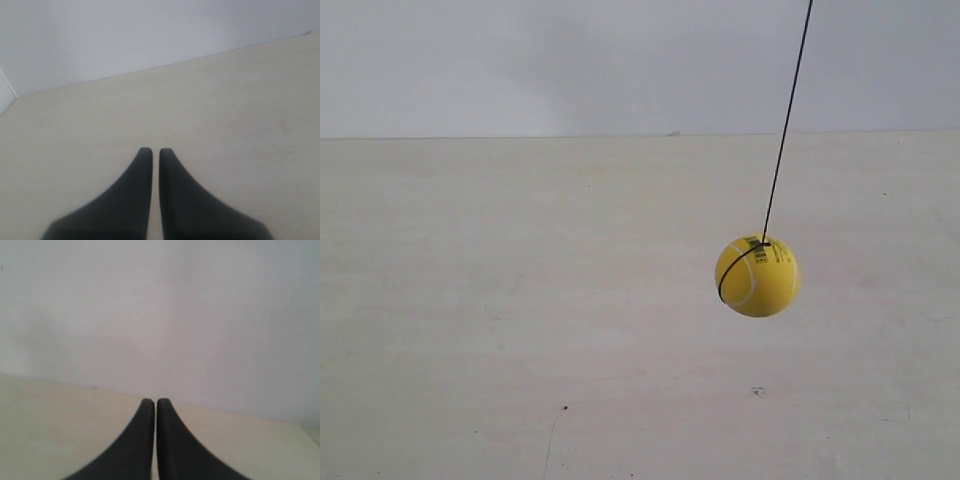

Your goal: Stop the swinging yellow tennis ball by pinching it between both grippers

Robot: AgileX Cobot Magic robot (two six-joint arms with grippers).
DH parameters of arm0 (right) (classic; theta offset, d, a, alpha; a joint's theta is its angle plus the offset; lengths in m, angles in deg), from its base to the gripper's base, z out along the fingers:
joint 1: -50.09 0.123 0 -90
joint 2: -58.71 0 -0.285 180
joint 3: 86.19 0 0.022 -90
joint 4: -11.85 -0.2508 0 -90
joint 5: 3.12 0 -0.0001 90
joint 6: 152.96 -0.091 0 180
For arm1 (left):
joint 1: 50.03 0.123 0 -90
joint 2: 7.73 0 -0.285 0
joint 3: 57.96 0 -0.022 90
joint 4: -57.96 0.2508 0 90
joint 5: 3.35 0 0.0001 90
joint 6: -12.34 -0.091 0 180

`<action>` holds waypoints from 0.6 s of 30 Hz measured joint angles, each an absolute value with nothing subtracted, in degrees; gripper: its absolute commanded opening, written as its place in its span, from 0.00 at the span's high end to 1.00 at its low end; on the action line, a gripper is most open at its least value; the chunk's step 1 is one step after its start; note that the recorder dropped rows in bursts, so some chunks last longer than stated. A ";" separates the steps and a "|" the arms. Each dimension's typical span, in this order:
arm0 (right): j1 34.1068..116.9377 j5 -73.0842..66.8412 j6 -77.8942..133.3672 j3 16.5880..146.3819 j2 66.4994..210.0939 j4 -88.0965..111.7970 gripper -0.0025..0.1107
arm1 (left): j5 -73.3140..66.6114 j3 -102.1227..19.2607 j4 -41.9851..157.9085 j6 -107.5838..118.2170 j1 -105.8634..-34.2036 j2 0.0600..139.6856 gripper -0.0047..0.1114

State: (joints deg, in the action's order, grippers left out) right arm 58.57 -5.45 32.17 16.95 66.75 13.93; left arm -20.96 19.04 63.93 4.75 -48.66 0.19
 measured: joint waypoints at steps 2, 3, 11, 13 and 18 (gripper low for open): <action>58.57 2.90 32.55 16.91 66.75 13.93 0.98 | -20.96 19.04 63.93 4.75 -48.66 0.19 0.92; 58.57 4.61 32.55 16.82 66.75 13.93 0.98 | -20.96 19.04 63.93 4.75 -48.66 0.19 0.92; 58.57 14.37 29.52 16.56 66.75 13.71 0.98 | -20.96 19.04 63.93 4.75 -48.66 0.19 0.92; 58.57 14.62 29.28 16.56 66.75 13.71 0.98 | -20.96 19.04 63.93 4.75 -48.66 0.19 0.92; 58.57 15.34 27.62 16.56 66.75 13.71 0.98 | -20.96 19.04 63.93 4.75 -48.66 0.19 0.92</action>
State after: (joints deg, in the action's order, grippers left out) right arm 58.57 15.34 27.62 16.56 66.75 13.71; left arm -20.96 19.04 63.93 4.75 -48.66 0.19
